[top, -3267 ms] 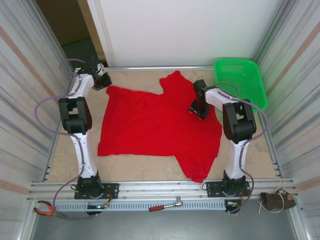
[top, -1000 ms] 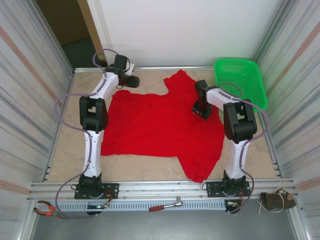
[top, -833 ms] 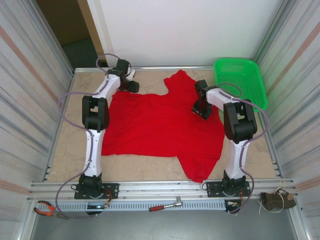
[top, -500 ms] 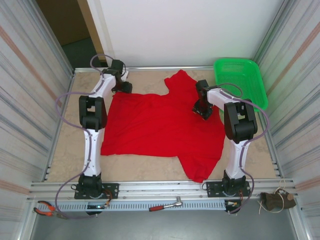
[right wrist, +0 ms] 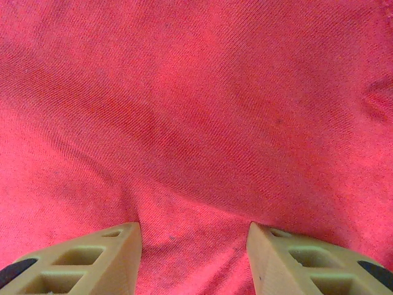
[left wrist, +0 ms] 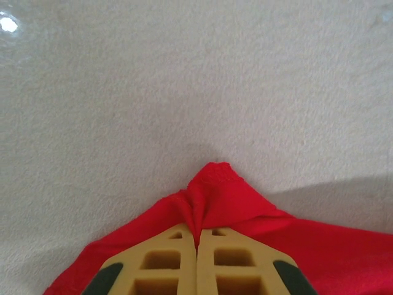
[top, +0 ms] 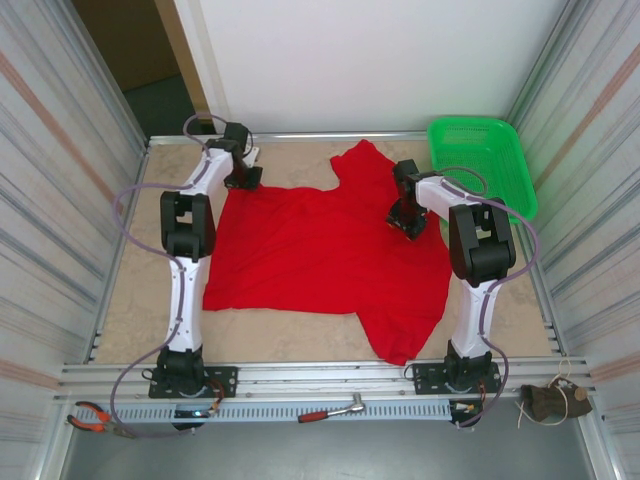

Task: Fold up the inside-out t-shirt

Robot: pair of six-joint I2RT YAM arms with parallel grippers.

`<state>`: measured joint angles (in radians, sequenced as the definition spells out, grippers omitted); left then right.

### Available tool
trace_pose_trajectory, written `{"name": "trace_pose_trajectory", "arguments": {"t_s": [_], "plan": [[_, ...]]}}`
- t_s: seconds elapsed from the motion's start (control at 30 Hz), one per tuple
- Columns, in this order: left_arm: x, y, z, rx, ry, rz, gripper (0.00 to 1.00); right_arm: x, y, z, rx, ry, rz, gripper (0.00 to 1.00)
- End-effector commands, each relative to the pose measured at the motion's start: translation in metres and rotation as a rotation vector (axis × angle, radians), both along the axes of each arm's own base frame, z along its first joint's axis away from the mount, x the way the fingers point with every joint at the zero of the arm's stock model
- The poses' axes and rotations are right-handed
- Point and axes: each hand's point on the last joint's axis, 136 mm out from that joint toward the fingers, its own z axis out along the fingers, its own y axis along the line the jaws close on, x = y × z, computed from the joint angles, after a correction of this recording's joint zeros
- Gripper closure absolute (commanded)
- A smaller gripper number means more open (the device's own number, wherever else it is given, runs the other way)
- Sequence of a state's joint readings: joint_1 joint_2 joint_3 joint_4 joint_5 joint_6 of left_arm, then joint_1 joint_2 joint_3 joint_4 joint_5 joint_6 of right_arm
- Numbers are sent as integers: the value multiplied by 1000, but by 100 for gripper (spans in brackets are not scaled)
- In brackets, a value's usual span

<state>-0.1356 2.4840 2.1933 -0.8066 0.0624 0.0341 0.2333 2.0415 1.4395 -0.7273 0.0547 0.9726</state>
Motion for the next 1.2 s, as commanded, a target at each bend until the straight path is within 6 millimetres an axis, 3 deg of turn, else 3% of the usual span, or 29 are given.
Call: {"name": "trace_pose_trajectory", "arguments": {"t_s": [0.0,0.13,0.17,0.2,0.33,0.57,0.7,0.8,0.9,1.03,1.17], "plan": [[8,16,56,-64,-136,127,100,-35,-23,-25,-65,142,-67,51],[10,36,115,-233,-314,310,100,-35,-25,-25,-68,145,-79,51],[10,40,122,-274,-336,348,100,-35,-25,-25,-69,144,-80,51],[7,44,143,-321,-385,378,100,-35,-25,-25,-70,145,-81,51],[0,49,166,-414,-445,442,100,-34,-25,-25,-71,150,-85,51],[-16,49,177,-573,-526,546,100,-34,-26,-25,-75,155,-90,52],[-13,64,176,-488,-500,617,100,-34,-26,-25,-76,159,-93,51],[-1,77,169,-428,-478,630,71,-31,-24,-26,-61,155,-86,52],[10,91,162,-419,-462,623,54,-24,-13,-27,-11,142,-43,52],[5,100,162,-429,-430,604,51,-6,3,-16,48,84,61,52],[-24,92,165,-429,-406,567,48,15,23,10,96,-25,180,52]]}}
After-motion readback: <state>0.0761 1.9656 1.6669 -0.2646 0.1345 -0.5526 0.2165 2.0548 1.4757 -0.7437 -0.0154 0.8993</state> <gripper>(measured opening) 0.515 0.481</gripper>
